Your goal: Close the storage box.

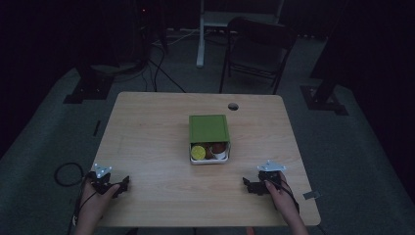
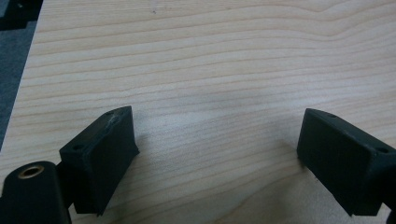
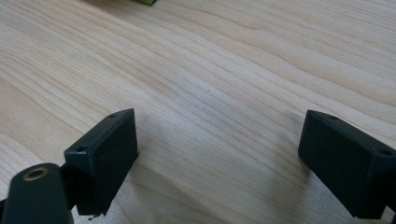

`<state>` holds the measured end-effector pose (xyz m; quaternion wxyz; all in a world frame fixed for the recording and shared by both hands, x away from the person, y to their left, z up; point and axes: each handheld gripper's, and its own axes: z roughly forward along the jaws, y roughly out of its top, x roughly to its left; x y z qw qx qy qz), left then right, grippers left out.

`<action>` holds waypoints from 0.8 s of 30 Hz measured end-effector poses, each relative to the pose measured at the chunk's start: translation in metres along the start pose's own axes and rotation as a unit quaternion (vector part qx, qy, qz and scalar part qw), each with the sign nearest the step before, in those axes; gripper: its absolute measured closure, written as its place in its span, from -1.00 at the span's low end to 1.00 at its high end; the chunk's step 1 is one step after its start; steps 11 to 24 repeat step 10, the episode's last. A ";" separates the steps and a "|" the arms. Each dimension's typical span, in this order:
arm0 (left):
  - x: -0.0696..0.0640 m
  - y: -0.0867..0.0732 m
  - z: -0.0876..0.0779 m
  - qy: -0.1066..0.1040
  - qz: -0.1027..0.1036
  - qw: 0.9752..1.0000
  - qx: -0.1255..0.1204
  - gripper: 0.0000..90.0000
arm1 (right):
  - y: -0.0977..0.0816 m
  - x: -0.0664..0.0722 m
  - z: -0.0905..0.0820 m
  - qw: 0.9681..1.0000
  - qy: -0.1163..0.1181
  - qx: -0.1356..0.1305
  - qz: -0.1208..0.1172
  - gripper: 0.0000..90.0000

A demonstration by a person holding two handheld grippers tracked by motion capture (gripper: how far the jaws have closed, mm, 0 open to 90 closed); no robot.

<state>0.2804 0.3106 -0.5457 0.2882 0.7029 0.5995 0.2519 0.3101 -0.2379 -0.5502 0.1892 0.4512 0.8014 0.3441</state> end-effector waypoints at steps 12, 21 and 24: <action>-0.004 0.001 0.001 0.018 -0.020 1.000 0.002 -0.80 | 0.000 0.000 0.000 1.000 0.000 0.000 0.000 -0.75; -0.004 0.001 0.001 0.018 -0.020 1.000 0.002 -0.80 | 0.000 0.000 0.000 1.000 0.000 0.000 0.000 -0.75; -0.004 0.001 0.001 0.018 -0.020 1.000 0.002 -0.80 | 0.000 0.000 0.000 1.000 0.000 0.000 0.000 -0.75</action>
